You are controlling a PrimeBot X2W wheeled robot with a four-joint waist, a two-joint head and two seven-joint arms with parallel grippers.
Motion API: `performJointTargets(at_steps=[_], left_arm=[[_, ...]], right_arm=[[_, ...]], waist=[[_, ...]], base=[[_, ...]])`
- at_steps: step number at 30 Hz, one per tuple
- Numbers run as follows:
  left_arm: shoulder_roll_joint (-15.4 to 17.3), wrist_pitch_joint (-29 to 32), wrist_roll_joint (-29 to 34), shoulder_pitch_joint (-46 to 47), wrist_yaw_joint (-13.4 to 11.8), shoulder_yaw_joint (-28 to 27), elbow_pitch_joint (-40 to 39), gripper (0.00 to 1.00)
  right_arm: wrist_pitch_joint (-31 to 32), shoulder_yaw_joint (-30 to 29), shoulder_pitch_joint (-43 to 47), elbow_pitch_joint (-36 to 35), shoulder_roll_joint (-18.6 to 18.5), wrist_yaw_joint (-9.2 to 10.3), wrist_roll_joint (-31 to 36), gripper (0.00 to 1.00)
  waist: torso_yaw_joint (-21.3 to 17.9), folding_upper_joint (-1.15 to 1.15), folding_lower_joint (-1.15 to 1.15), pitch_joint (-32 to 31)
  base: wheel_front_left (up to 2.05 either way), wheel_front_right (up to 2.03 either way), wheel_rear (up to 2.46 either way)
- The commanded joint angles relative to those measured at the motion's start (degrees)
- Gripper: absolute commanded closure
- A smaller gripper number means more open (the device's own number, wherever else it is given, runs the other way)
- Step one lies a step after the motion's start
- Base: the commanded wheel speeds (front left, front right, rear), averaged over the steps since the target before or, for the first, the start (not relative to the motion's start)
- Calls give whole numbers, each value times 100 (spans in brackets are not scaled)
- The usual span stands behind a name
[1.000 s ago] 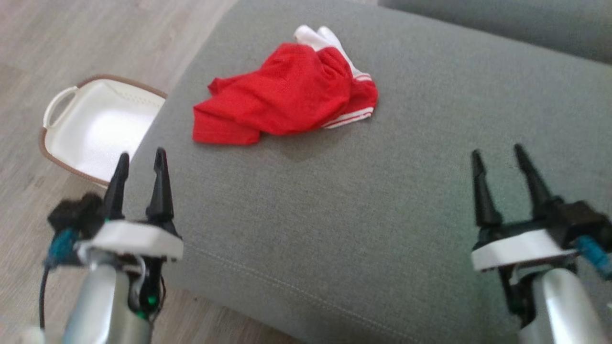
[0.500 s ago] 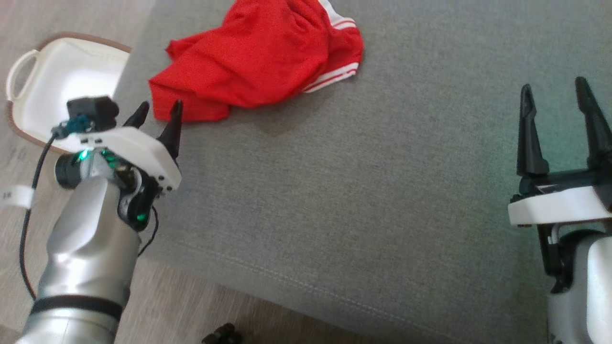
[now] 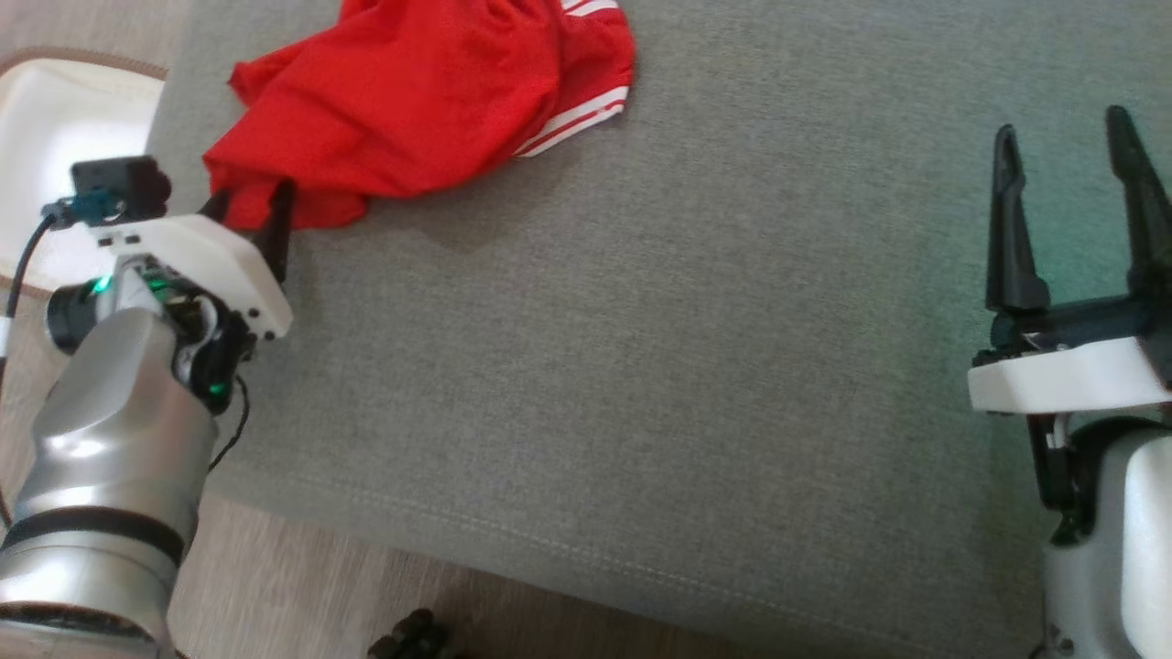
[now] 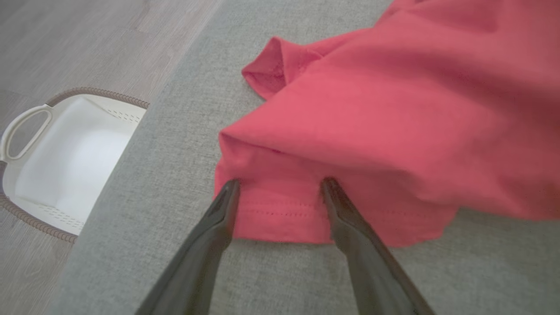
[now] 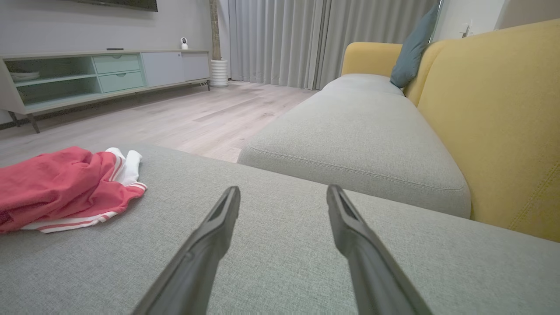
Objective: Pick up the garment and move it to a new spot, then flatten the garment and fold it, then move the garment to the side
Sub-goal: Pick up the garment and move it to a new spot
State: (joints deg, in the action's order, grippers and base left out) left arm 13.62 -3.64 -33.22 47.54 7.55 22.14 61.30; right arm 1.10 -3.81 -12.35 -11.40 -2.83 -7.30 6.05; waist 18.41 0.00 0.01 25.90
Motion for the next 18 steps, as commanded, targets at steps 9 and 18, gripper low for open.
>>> performJointTargets(at_steps=[9,18], left_arm=[[593,-865,-83,296,-146,-89,431,100],[955,-1133,619,52,-1115,-1169,-2116,100]], right_arm=[[-282,250,-51,69,-5,-19,-297,0],[-616,194,2,415,-5,-19,-614,0]], waist=[[-322,0,-1,-274],[-544,0,-1,-802]], base=[[0,0,0],[0,0,0]])
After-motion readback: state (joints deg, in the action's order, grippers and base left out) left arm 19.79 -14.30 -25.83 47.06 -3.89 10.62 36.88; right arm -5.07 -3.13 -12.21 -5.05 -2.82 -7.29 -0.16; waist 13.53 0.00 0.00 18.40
